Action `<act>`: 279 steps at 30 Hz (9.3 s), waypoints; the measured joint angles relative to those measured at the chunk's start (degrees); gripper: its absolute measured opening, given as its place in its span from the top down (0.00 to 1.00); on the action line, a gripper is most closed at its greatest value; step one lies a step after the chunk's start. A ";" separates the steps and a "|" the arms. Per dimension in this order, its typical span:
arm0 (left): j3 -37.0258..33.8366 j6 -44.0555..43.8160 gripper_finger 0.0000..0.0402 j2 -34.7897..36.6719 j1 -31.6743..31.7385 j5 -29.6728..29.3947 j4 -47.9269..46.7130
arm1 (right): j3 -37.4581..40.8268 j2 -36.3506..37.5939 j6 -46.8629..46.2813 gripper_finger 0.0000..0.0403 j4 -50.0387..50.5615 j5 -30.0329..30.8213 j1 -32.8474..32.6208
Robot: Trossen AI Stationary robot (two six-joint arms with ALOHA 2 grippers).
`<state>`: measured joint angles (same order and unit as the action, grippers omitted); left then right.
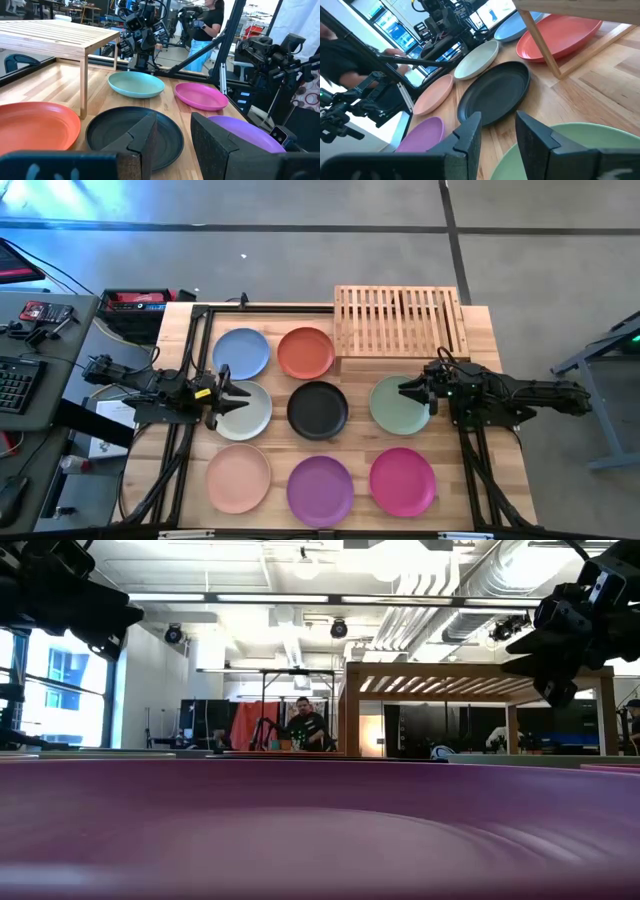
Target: Place and stack plates onto a shelf
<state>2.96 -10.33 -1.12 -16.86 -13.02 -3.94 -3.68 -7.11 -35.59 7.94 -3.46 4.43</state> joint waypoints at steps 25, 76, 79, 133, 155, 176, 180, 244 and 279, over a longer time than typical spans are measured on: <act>-0.01 0.00 0.73 0.00 -0.01 0.00 0.00 | 0.01 0.00 0.00 0.74 0.01 0.01 0.01; -0.02 -4.66 0.73 0.01 0.00 -0.20 0.38 | 0.01 0.01 5.92 0.74 0.00 0.04 0.01; 0.00 -7.30 0.73 0.00 0.00 -0.22 0.38 | 0.00 0.01 5.89 0.74 0.00 0.07 0.01; -0.02 -27.22 0.73 -0.01 0.02 -22.55 17.80 | 0.07 0.01 1.59 0.74 -20.26 1.37 0.01; 14.14 -4.24 0.73 -9.75 0.02 -25.14 31.97 | -13.48 -2.06 22.55 0.74 -24.34 6.54 0.03; 39.26 -2.99 0.73 -29.71 0.02 -25.16 3.40 | -47.27 -28.32 14.18 0.74 18.58 8.73 0.01; 39.26 -3.11 0.73 -30.31 0.01 -25.13 -1.08 | -49.17 -33.75 7.50 0.74 23.20 5.95 0.01; 39.23 -10.69 0.73 -39.88 -0.05 -8.98 -8.16 | -48.63 -86.95 -27.38 0.74 32.32 11.44 -22.87; 39.23 -10.56 0.73 -39.88 -0.04 -9.01 -8.27 | -56.82 -87.31 -30.53 1.00 40.46 8.83 -22.87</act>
<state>42.19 -20.88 -40.99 -16.91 -22.02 -12.21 -60.50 -94.41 -66.13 48.40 5.37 -18.43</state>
